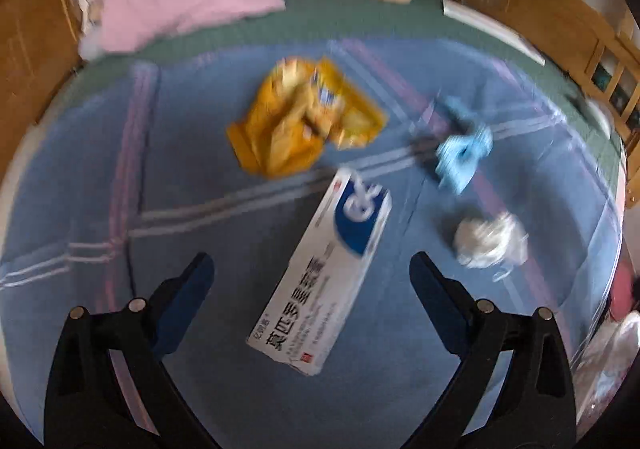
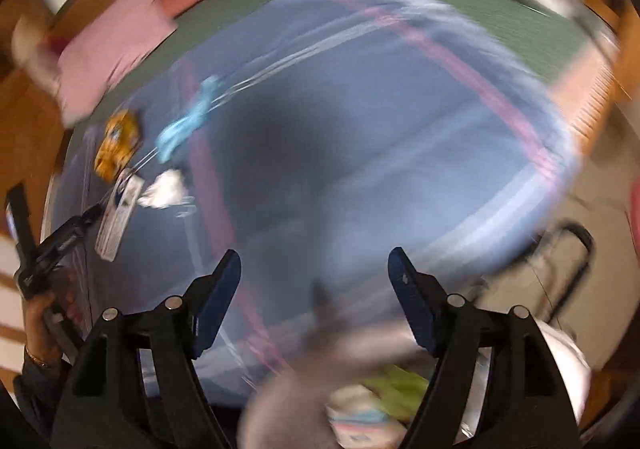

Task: Collect trash
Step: 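Grasp the white ointment box with the left tool while the right tool grasps the tissue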

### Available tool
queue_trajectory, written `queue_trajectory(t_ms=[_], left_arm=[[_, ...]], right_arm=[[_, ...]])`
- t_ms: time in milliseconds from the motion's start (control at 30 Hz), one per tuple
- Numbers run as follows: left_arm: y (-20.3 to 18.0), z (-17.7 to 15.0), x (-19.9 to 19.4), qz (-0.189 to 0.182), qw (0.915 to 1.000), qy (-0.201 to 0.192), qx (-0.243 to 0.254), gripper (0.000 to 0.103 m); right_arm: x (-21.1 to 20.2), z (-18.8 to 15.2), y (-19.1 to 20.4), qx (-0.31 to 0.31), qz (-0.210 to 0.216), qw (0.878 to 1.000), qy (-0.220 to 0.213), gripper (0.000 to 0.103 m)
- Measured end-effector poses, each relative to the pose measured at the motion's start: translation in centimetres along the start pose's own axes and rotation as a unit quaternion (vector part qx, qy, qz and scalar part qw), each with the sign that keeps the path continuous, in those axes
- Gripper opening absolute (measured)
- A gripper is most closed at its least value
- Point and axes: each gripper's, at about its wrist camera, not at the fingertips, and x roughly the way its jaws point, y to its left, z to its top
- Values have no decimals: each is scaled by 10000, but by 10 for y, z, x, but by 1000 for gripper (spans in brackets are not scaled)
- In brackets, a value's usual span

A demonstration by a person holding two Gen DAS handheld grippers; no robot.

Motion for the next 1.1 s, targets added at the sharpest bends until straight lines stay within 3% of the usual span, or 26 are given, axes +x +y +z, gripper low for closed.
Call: queue_trajectory(t_ms=[100, 200, 267, 400, 467, 667, 700, 800, 867, 1100], left_arm=[[-4, -6, 15, -16, 9991, 45, 424, 98], [-5, -9, 29, -21, 9987, 169, 479, 95], [-6, -8, 33, -59, 9983, 276, 506, 79], [0, -11, 26, -231, 9977, 321, 557, 62], [-2, -12, 25, -266, 9971, 307, 639, 53], [-5, -10, 22, -197, 9975, 299, 612, 45], [-4, -10, 20, -184, 9975, 288, 617, 40], [-3, -9, 15, -160, 9978, 230, 594, 40], [-1, -8, 8, -183, 9980, 173, 573, 40], [-2, -4, -22, -617, 9974, -136, 342, 40]], right_arm=[[31, 20, 52, -413, 277, 9987, -80, 75], [61, 40, 98, -711, 511, 9960, -160, 75], [81, 51, 125, -858, 593, 9945, -133, 75], [111, 58, 155, -1097, 346, 9934, -27, 75], [118, 56, 158, -1128, 229, 9933, 22, 75], [139, 46, 159, -1271, -240, 9916, 65, 73], [139, 43, 159, -1348, -303, 9904, -4, 61], [136, 38, 159, -1540, -462, 9869, -140, 38], [130, 37, 157, -1545, -399, 9869, -217, 28], [80, 33, 131, -1258, 24, 9909, -487, 26]])
